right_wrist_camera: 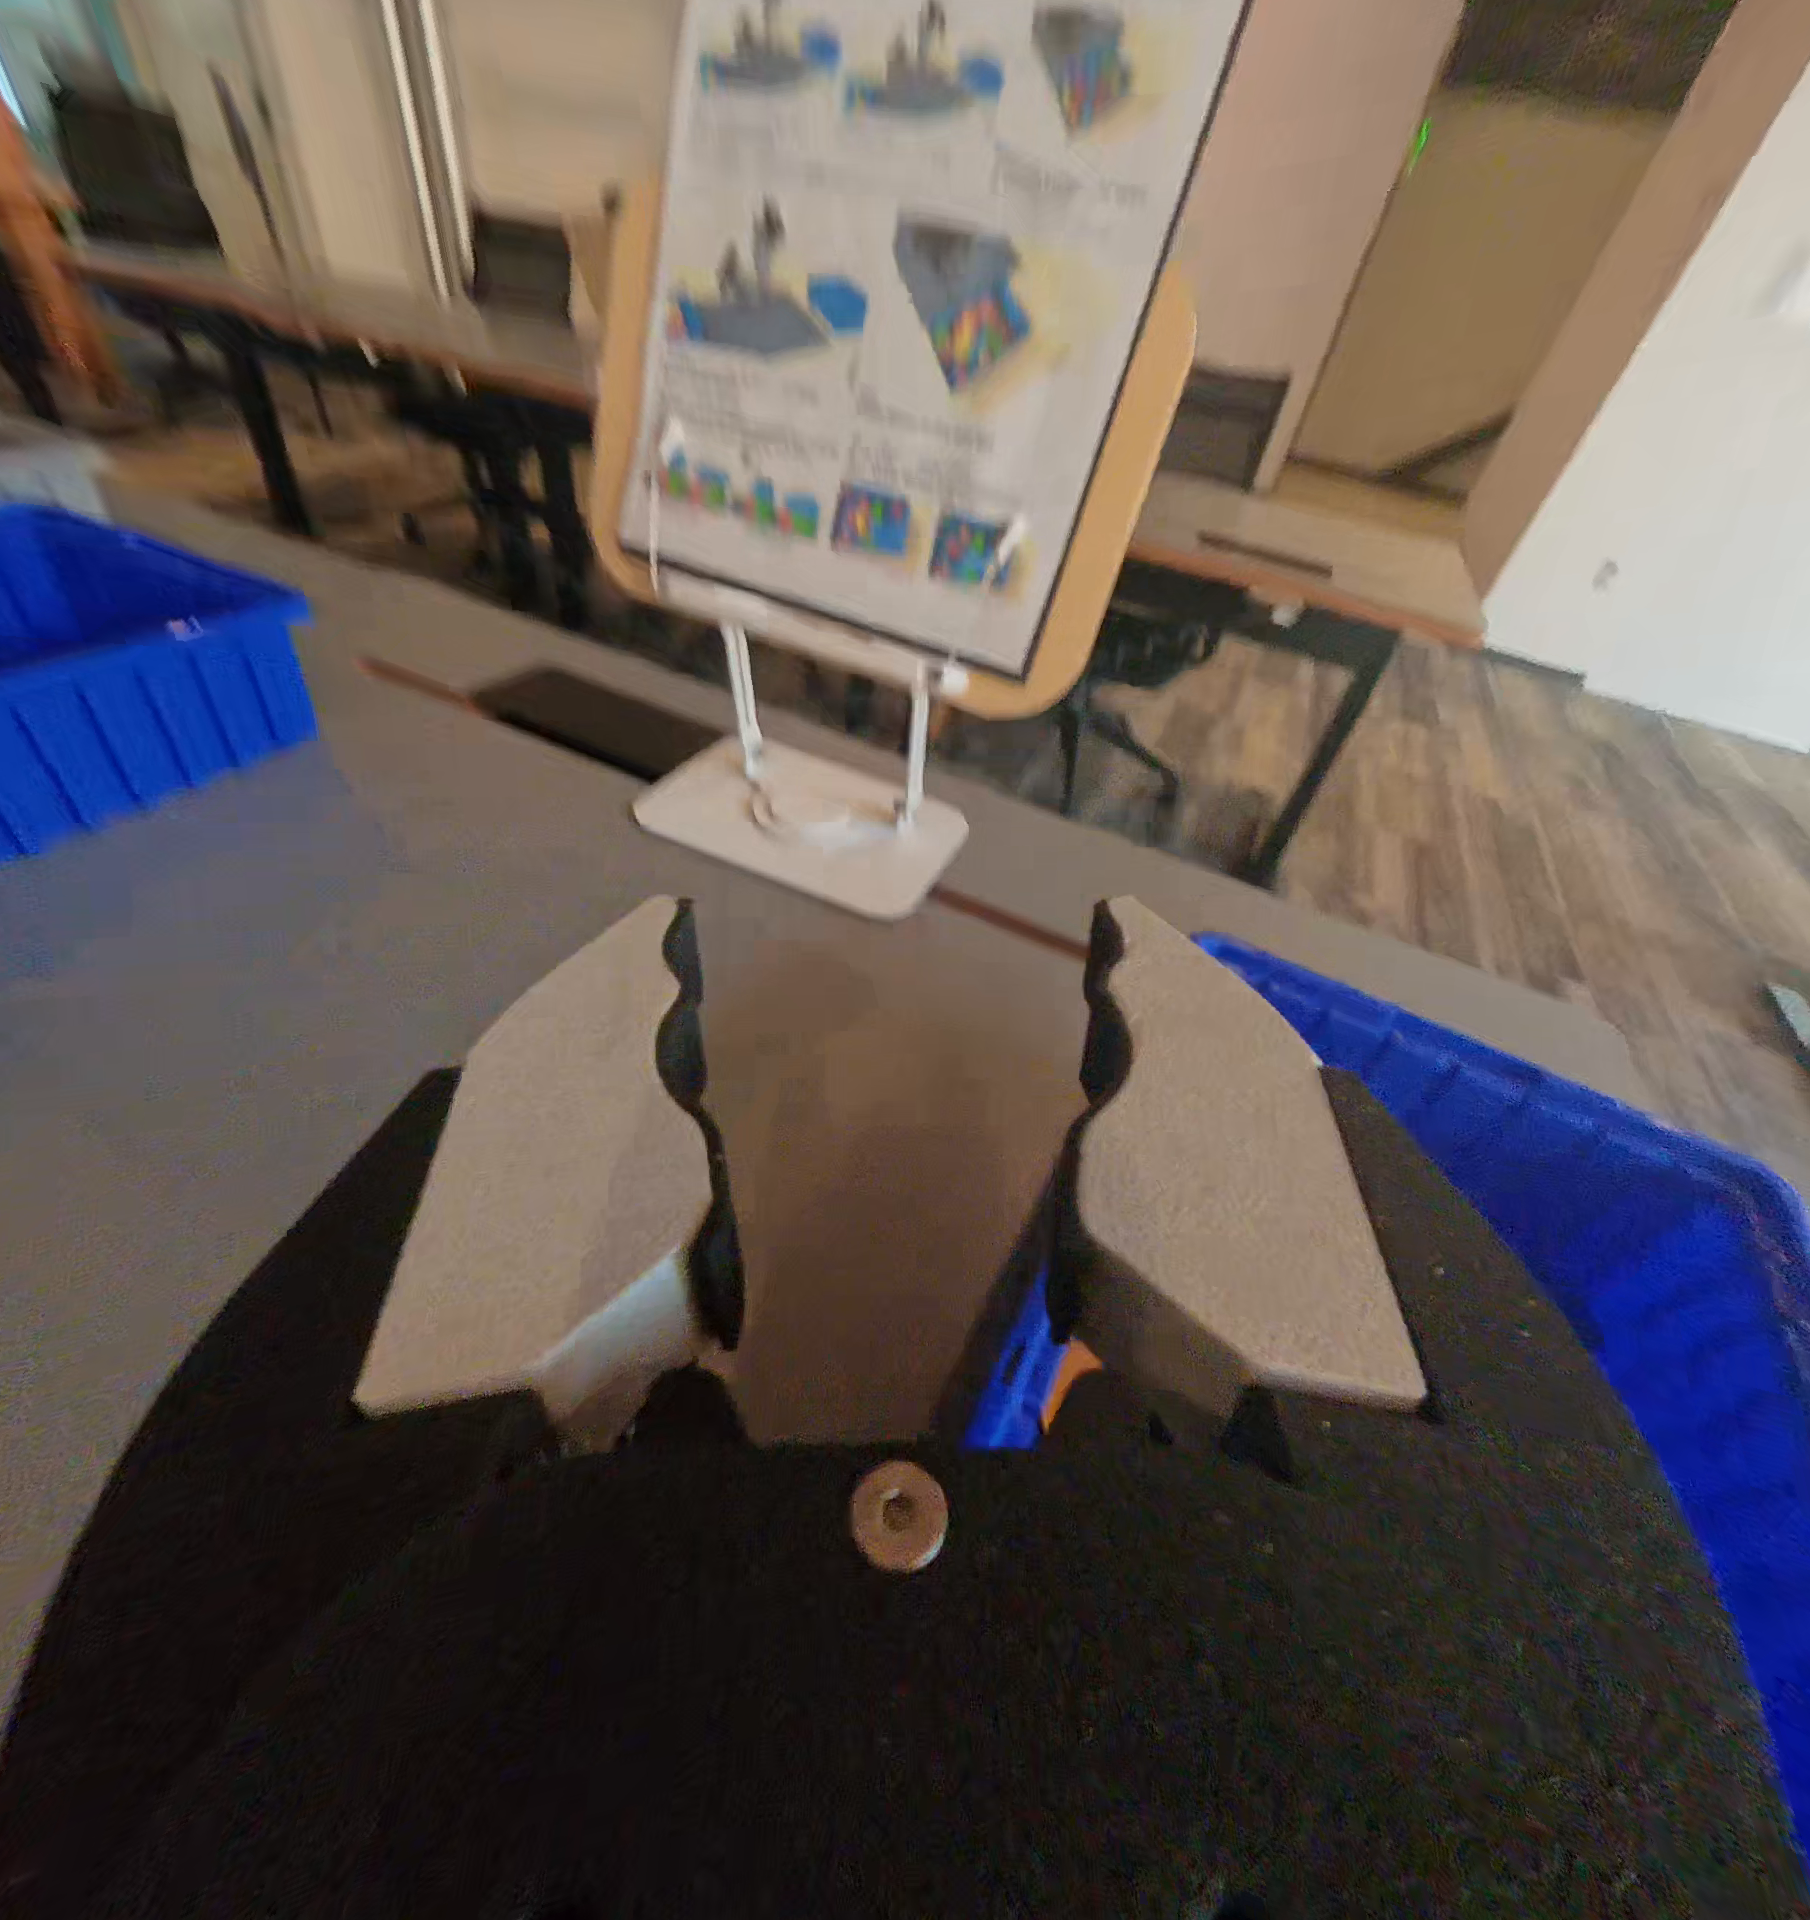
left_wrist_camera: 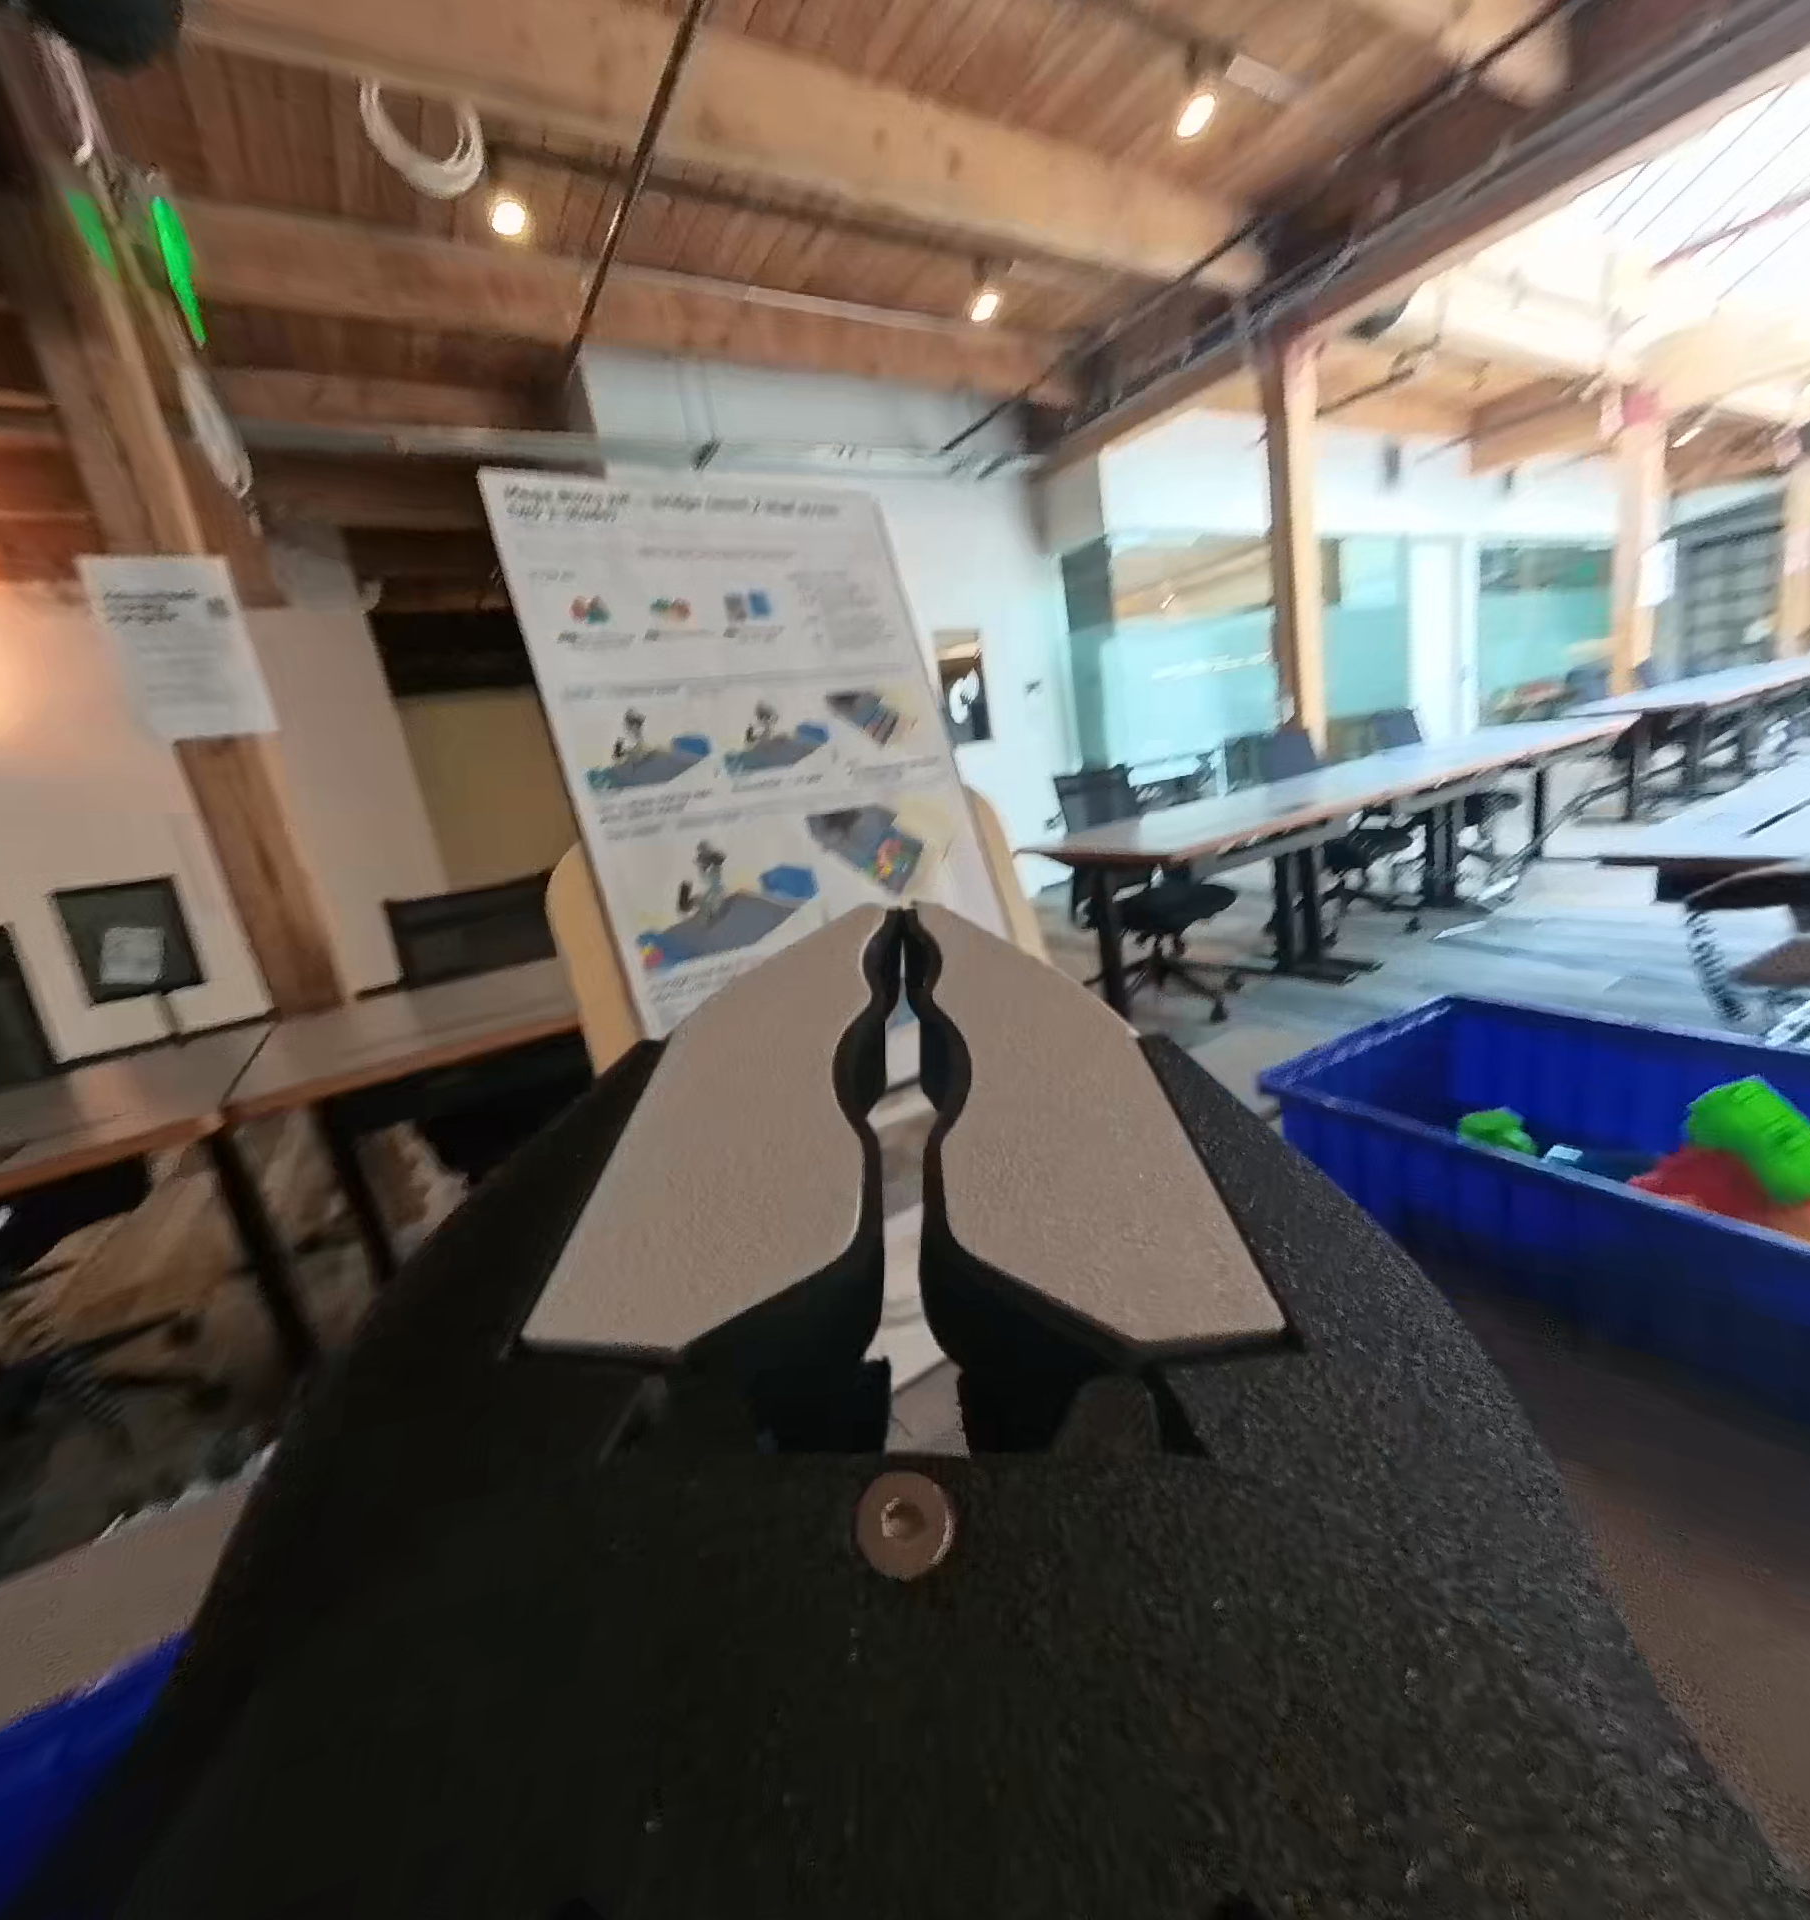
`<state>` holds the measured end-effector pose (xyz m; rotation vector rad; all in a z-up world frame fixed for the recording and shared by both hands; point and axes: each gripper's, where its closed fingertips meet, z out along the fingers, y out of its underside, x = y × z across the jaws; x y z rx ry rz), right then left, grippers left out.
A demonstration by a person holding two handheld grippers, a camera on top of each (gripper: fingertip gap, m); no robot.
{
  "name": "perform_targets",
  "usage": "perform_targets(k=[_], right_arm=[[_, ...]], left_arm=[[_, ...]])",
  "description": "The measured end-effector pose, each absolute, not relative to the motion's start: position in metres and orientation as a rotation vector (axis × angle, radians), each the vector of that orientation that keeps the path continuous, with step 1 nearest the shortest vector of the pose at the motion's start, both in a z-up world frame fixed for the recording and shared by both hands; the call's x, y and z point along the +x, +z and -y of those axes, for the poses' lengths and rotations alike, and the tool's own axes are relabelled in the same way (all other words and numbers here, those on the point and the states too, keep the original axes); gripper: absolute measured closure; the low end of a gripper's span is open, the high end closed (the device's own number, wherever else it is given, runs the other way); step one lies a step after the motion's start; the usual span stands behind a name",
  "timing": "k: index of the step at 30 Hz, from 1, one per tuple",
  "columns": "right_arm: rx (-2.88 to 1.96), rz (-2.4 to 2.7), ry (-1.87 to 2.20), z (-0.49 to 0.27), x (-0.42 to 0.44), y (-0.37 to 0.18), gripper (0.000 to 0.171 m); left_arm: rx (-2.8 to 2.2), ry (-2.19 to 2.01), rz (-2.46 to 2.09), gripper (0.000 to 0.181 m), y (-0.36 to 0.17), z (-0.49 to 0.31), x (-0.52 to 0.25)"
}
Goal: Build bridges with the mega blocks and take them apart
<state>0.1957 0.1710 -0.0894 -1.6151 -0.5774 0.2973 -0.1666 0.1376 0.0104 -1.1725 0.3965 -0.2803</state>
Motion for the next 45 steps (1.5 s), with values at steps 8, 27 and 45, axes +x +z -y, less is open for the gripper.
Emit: perform_targets(k=[8, 27, 45], right_arm=[[-1.971, 0.614, 0.162, -0.173, 0.209, -0.153, 0.116], [-2.296, 0.543, -0.145, -0.171, 0.24, -0.221, 0.096], [-2.56, 0.502, -0.303, -0.164, 0.253, -0.278, 0.103]], left_arm=[[-1.45, -0.138, -0.242, 0.181, -0.067, -0.133, -0.223], [-1.948, 0.141, -0.094, 0.151, -0.135, -0.094, -0.337], [-2.084, 0.128, -0.021, 0.147, -0.178, -0.096, -0.367]])
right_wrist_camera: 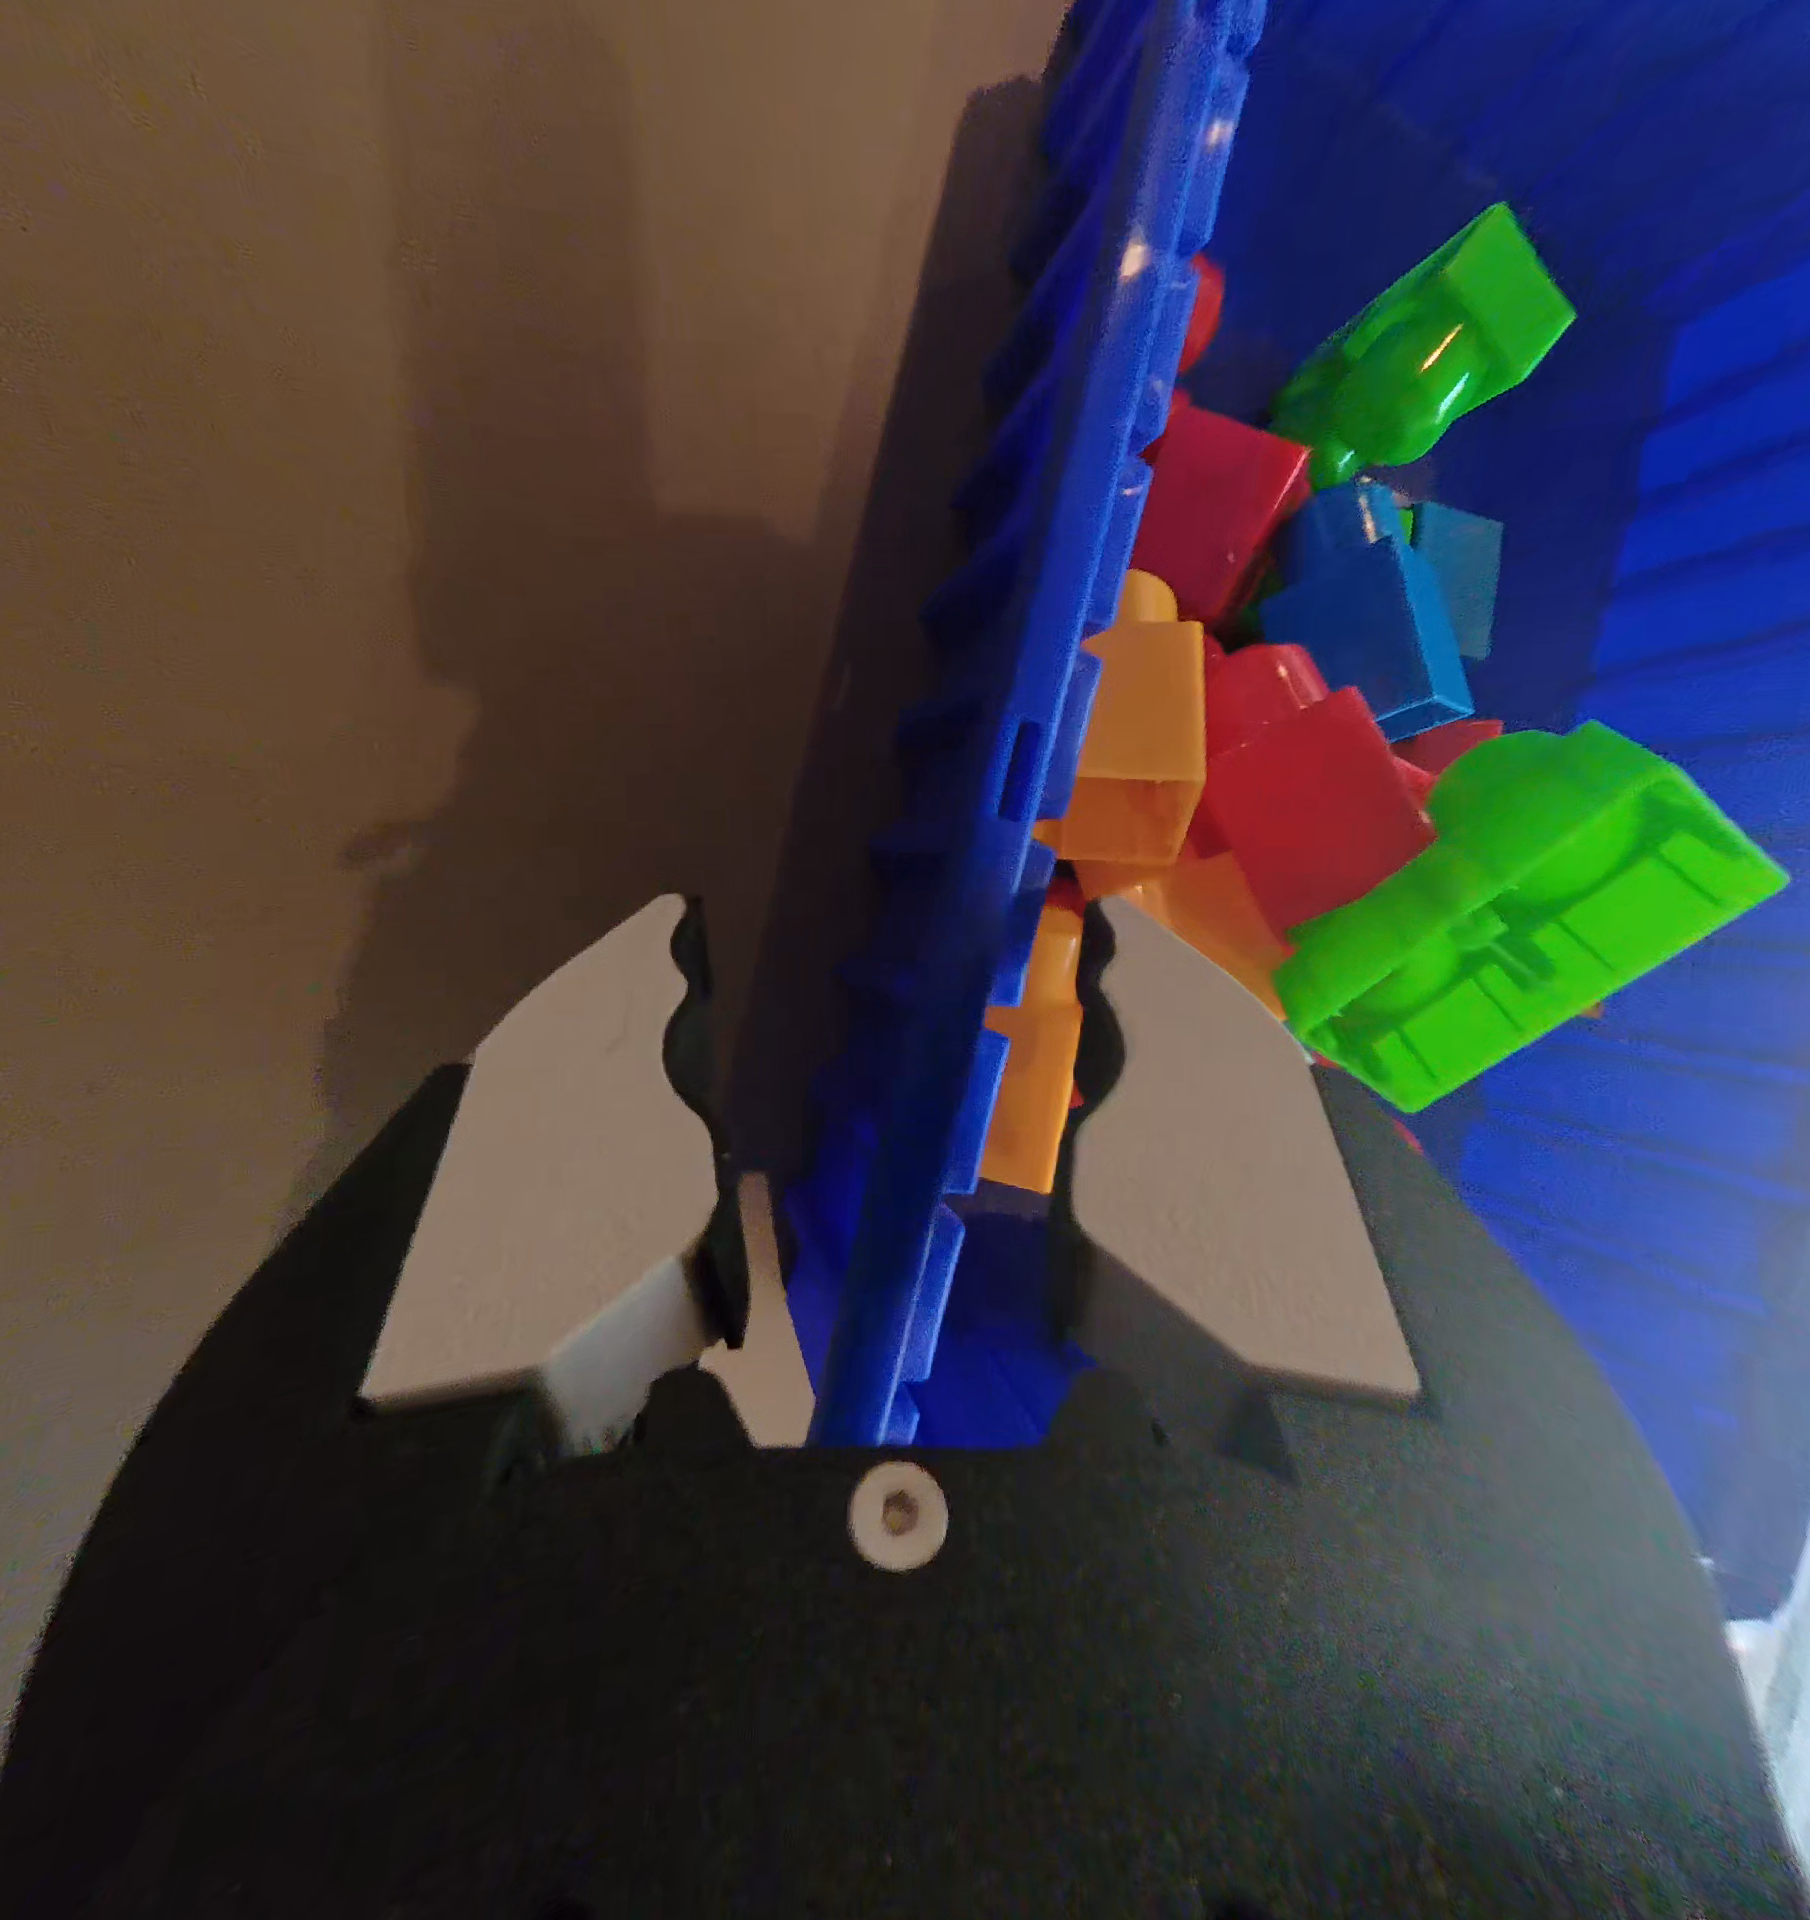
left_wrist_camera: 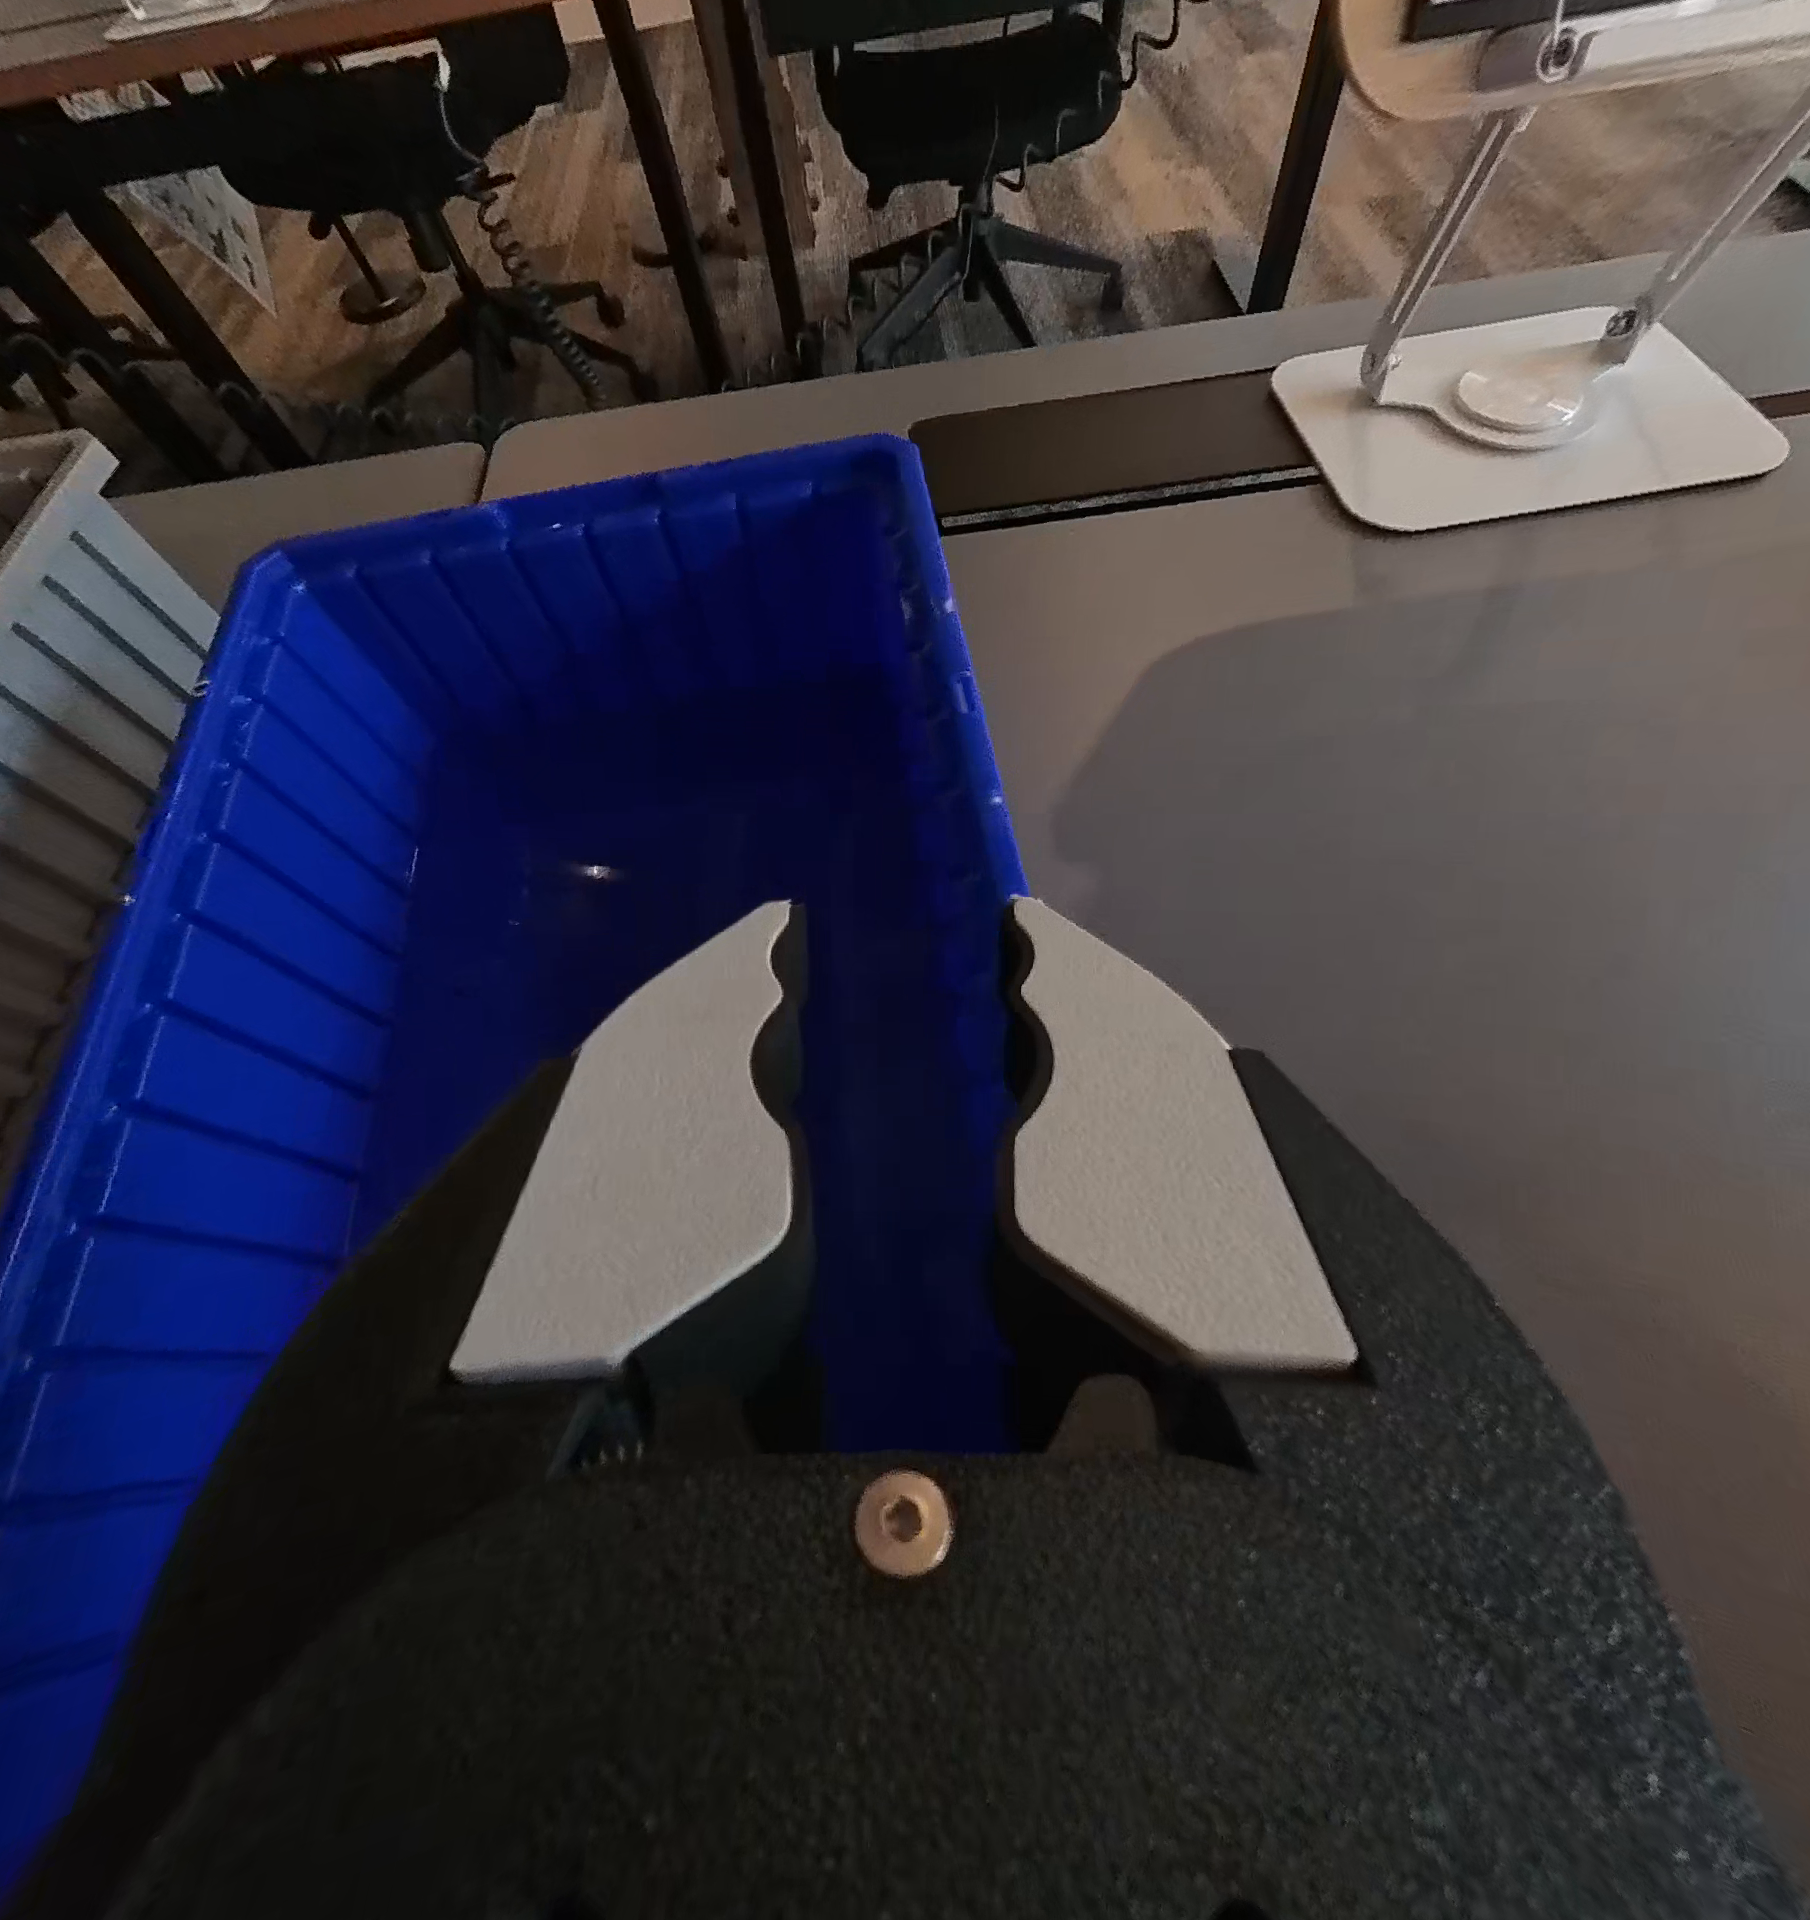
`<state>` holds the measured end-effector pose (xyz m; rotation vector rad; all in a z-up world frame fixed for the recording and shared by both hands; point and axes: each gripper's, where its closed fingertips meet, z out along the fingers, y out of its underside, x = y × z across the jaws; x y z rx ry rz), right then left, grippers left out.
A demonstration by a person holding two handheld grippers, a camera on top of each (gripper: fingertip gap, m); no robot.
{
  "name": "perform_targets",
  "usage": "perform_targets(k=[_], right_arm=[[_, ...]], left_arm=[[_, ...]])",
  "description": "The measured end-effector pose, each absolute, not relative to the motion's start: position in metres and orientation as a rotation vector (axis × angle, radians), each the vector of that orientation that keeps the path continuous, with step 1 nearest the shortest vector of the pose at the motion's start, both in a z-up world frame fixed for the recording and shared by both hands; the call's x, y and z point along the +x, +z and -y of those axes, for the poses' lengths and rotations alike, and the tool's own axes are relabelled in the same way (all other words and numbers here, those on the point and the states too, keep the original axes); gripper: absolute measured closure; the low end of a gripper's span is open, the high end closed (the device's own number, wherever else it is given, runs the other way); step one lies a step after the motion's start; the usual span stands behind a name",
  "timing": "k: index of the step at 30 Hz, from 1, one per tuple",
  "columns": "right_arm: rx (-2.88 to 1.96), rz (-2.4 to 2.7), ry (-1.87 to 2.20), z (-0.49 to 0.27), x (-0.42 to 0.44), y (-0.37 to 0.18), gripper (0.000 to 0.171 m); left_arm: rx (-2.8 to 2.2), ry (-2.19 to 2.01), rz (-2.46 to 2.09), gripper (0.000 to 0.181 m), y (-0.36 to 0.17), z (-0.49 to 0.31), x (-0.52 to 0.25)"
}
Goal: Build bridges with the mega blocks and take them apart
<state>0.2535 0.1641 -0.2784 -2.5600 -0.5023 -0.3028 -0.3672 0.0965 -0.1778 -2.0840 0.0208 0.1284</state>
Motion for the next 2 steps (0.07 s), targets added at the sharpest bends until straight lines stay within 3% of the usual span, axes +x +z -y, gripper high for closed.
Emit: perform_targets(k=[2], right_arm=[[-2.577, 0.495, -0.277, -0.1637, 0.2509, -0.284, 0.104]], left_arm=[[-2.093, 0.127, -0.011, 0.147, -0.1805, -0.0958, -0.3702]])
